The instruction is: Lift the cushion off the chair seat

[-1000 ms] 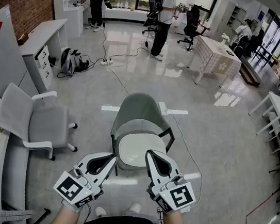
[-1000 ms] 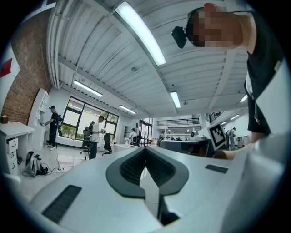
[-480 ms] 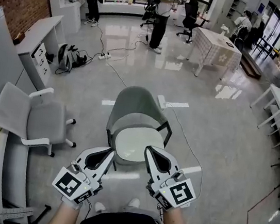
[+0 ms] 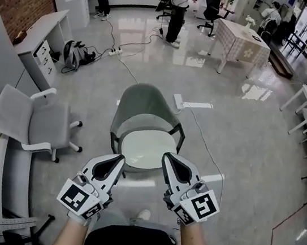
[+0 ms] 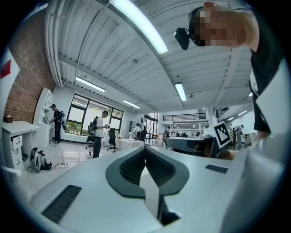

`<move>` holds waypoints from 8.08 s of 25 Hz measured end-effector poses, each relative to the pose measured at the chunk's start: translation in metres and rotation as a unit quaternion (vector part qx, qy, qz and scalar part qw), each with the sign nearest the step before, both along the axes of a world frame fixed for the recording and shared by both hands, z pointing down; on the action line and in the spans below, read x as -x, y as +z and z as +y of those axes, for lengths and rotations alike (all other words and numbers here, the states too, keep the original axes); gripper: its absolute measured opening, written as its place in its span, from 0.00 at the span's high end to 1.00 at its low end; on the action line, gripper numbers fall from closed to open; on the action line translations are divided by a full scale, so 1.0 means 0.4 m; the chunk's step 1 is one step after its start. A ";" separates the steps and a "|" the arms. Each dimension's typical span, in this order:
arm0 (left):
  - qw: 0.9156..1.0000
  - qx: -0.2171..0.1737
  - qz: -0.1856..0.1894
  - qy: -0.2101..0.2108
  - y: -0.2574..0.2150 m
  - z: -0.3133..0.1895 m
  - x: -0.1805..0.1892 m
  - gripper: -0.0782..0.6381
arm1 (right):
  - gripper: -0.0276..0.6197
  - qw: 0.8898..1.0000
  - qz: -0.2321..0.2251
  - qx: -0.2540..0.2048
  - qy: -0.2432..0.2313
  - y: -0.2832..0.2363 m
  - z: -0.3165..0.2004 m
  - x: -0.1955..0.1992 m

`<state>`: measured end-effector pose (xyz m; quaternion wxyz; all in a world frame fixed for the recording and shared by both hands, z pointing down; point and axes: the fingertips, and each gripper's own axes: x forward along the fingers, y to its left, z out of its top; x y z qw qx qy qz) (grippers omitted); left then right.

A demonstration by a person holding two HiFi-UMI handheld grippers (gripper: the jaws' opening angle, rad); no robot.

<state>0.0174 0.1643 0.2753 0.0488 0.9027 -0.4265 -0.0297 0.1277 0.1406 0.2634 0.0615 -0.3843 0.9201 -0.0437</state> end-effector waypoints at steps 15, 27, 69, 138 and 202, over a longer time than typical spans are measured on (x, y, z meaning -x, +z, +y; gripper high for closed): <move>0.999 0.036 0.009 0.013 0.075 -0.250 0.079 0.87 | 0.94 0.999 0.020 0.037 0.025 0.062 -0.250 0.047; 0.998 0.051 0.021 0.042 0.087 -0.492 0.285 0.87 | 0.94 0.998 0.029 0.046 0.044 0.049 -0.493 0.260; 0.982 0.123 -0.048 0.133 0.229 -0.580 -0.016 0.87 | 0.94 0.984 0.000 0.137 0.112 0.241 -0.563 -0.061; 0.938 0.320 -0.128 0.026 0.697 -0.387 0.160 0.79 | 0.39 0.663 -0.071 0.693 0.273 1.751 -0.274 -0.171; 0.968 0.233 -0.058 -0.075 0.484 -0.385 0.403 0.79 | 0.88 0.843 0.168 0.462 0.219 1.215 -0.589 0.066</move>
